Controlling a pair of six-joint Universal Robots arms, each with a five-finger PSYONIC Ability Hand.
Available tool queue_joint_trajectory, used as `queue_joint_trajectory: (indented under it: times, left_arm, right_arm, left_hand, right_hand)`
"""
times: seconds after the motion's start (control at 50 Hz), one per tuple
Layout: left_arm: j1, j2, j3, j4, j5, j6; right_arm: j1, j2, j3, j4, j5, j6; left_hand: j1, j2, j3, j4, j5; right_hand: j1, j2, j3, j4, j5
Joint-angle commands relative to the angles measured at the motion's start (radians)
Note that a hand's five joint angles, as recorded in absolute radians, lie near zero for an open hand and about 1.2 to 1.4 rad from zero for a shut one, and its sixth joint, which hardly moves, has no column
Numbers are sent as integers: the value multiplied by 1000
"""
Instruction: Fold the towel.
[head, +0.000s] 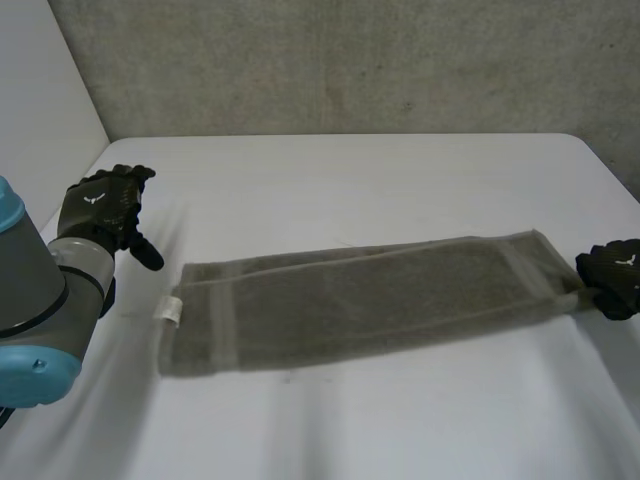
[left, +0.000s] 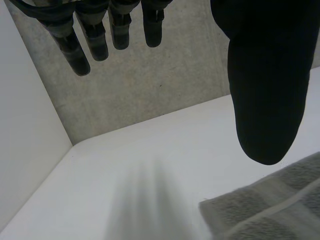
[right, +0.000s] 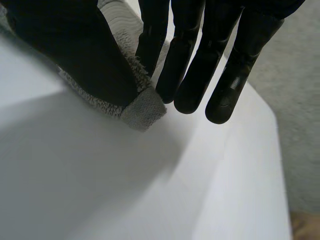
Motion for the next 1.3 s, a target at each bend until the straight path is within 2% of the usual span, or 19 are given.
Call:
queue_joint_trajectory:
  times: [0.02,0.1,0.24,0.4,0.42,0.46,0.48,0.52,0.54,0.6,0.76,0.9,0.92,0.94,0.96,0.98,1.06,1.2,1.3]
  left_arm:
    - [1,3,-4,0,0,0]
    - [1,6,-4,0,0,0]
    - [1,8,-4,2,0,0]
    - [1,20,-5,0,0,0]
    - [1,20,-5,0,0,0]
    - [1,23,-5,0,-2,0]
    - [1,23,-5,0,-2,0]
    - [1,26,-5,0,-2,0]
    - [1,26,-7,0,-2,0]
    - [1,26,-8,0,-2,0]
    - [0,24,-11,0,0,0]
    - [-22,12,-11,0,0,0]
    - [-26,12,-11,2,0,0]
    - [-26,12,-11,2,0,0]
    - [-31,12,-10,2,0,0]
    - [-31,12,-10,2,0,0]
    - [-52,11,-1,3,0,0]
    - [-124,0,47,9,-3,2]
    - [-262,-84,120,9,-8,0]
  right_arm:
    - [-20,-11,-24,-57,197,-15]
    - [-23,-25,-57,-46,289,-44]
    - [37,-94,-82,-57,308,-73]
    - [450,-161,-154,-89,296,-23]
    - [451,-161,-154,-89,296,-23]
    - [623,-154,-154,-141,292,-30]
    - [624,-154,-154,-141,292,-30]
    - [795,-122,-152,-193,288,-35]
    - [796,-122,-152,-193,288,-35]
    - [978,-16,-155,-224,283,-35]
    - [1139,124,-163,-224,204,-35]
    - [1149,165,-192,-213,202,-27]
    - [1146,156,-197,-213,211,-20]
    - [1146,156,-197,-213,211,-20]
    - [1141,139,-200,-210,220,-12]
    - [1140,101,-197,-207,236,6]
    - [1113,23,-186,-202,285,80]
    - [917,-112,-136,-66,357,314]
    - [772,-137,-96,86,342,397]
  left_hand:
    - [-3,10,6,6,-30]
    - [-3,10,6,6,-30]
    - [-3,10,6,6,-30]
    - [-3,10,6,6,-30]
    - [-3,10,6,6,-30]
    - [-3,10,6,6,-30]
    - [-3,10,6,6,-30]
    - [-3,10,6,6,-30]
    - [-3,10,6,6,-30]
    - [-3,10,6,6,-30]
    - [-3,10,6,6,-30]
    - [-3,10,6,6,-30]
    - [-3,10,6,6,-30]
    - [-3,10,6,6,-30]
    - [-3,10,6,6,-30]
    - [-3,10,6,6,-30]
    - [-3,10,6,6,-30]
    - [-3,10,6,6,-30]
    - [0,13,9,10,-27]
  right_hand:
    - [445,218,212,204,258]
    - [445,218,212,204,258]
    - [445,218,212,204,258]
    - [445,218,212,204,258]
    - [445,218,212,204,258]
    - [445,218,212,204,258]
    - [445,218,212,204,258]
    - [445,218,212,204,258]
    - [445,218,212,204,258]
    - [445,218,212,204,258]
    - [445,218,212,204,258]
    - [408,181,175,167,221]
    - [-31,-258,-264,-272,-218]
    - [-36,-263,-268,-277,-223]
    - [-481,-707,-713,-721,-667]
    - [-729,-956,-962,-970,-916]
    - [-777,-1004,-1010,-1018,-964]
    - [-777,-1004,-1010,-1018,-964]
    - [-777,-1004,-1010,-1018,-964]
